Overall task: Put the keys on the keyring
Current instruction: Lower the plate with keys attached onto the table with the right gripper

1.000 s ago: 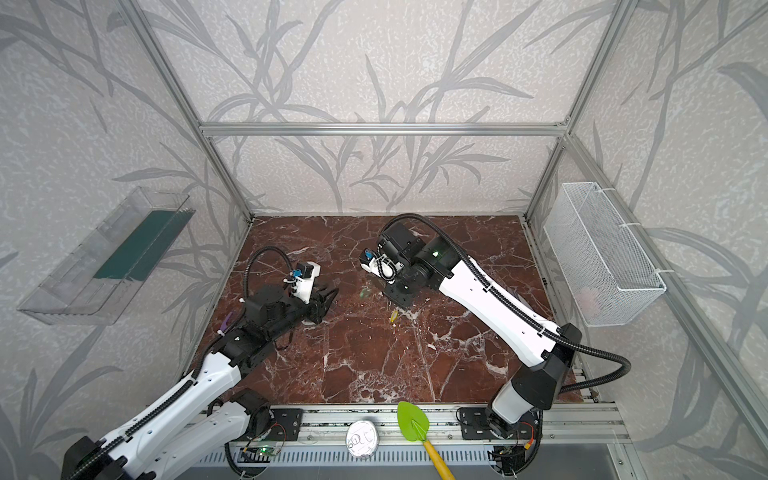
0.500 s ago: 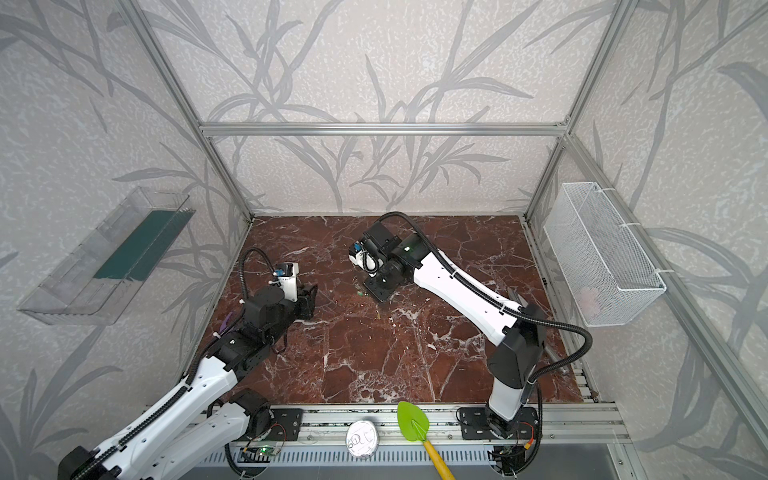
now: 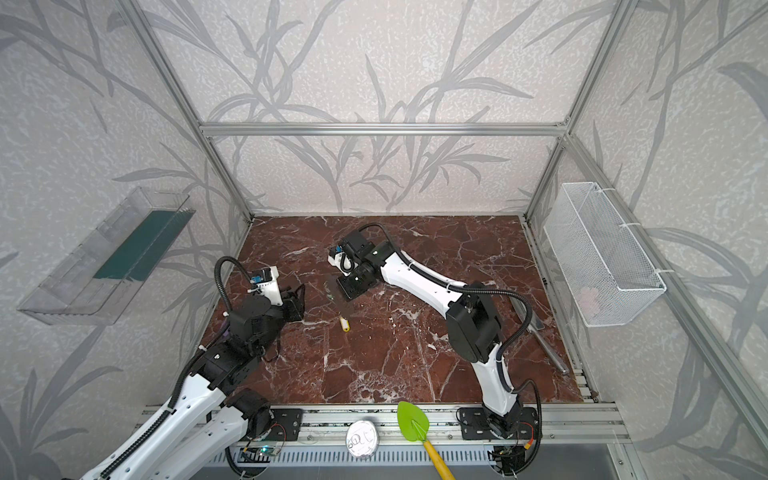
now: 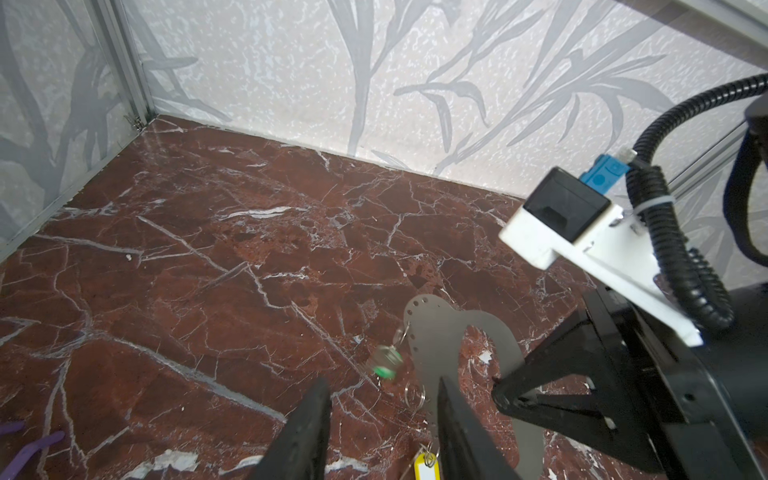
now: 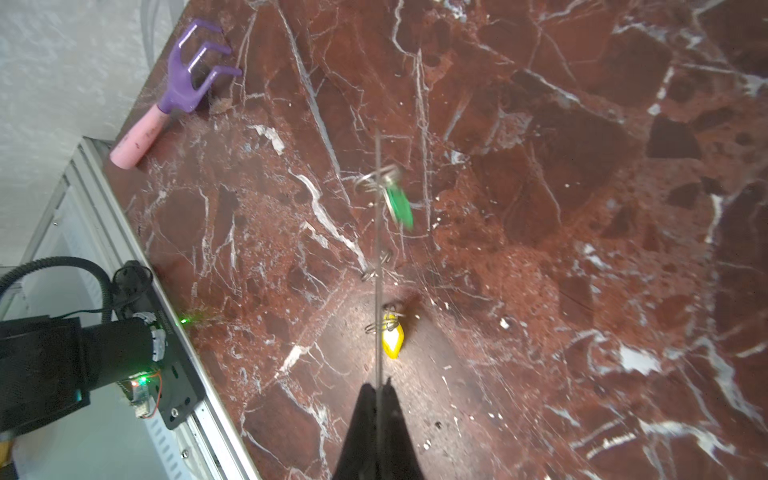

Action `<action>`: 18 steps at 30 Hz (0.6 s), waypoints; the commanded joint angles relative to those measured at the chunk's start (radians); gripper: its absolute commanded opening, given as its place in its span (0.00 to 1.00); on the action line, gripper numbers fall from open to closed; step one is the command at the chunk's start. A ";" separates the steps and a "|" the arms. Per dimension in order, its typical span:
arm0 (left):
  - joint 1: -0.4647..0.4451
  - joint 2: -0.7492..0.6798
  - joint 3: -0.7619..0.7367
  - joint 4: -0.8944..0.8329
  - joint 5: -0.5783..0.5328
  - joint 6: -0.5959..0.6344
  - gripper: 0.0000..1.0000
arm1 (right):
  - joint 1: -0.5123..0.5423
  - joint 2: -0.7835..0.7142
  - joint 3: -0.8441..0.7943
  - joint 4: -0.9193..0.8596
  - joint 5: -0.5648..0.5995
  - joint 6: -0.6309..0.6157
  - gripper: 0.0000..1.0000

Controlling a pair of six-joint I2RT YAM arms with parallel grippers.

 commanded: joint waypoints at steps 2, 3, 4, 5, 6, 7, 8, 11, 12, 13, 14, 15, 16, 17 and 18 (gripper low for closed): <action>0.004 -0.008 -0.004 -0.031 -0.021 -0.041 0.44 | -0.086 0.002 -0.017 0.067 -0.078 0.039 0.00; 0.004 -0.008 -0.003 -0.035 -0.018 -0.043 0.44 | -0.111 -0.003 -0.047 0.083 -0.088 0.036 0.00; 0.004 -0.007 -0.003 -0.036 -0.019 -0.043 0.44 | -0.136 -0.006 -0.075 0.092 -0.102 0.030 0.00; 0.004 -0.006 -0.003 -0.036 -0.018 -0.042 0.44 | -0.156 -0.008 -0.094 0.093 -0.109 0.022 0.00; 0.004 -0.004 -0.003 -0.037 -0.017 -0.043 0.44 | -0.181 -0.011 -0.117 0.096 -0.117 0.009 0.00; 0.004 -0.001 -0.002 -0.040 -0.017 -0.043 0.44 | -0.206 -0.009 -0.134 0.092 -0.129 -0.004 0.00; 0.003 0.002 -0.002 -0.045 -0.015 -0.043 0.44 | -0.227 -0.005 -0.147 0.085 -0.139 -0.016 0.00; 0.004 0.007 0.000 -0.048 -0.011 -0.046 0.44 | -0.302 0.007 -0.184 0.064 -0.165 -0.061 0.00; 0.004 0.008 0.000 -0.045 -0.009 -0.048 0.44 | -0.327 0.009 -0.199 0.063 -0.172 -0.075 0.00; 0.003 0.010 -0.001 -0.042 -0.007 -0.051 0.44 | -0.350 0.011 -0.214 0.057 -0.176 -0.087 0.00; 0.005 0.014 -0.002 -0.038 -0.003 -0.051 0.44 | -0.370 0.012 -0.225 0.052 -0.178 -0.100 0.00; 0.004 0.018 -0.002 -0.037 -0.001 -0.051 0.44 | -0.392 0.014 -0.236 0.041 -0.177 -0.116 0.00; 0.003 0.024 0.000 -0.036 0.001 -0.051 0.44 | -0.413 0.015 -0.243 0.026 -0.175 -0.133 0.00; 0.002 0.029 0.003 -0.037 0.005 -0.049 0.44 | -0.429 0.015 -0.252 0.014 -0.172 -0.145 0.00; 0.003 0.036 0.004 -0.037 0.007 -0.049 0.44 | -0.448 0.015 -0.264 -0.001 -0.167 -0.160 0.00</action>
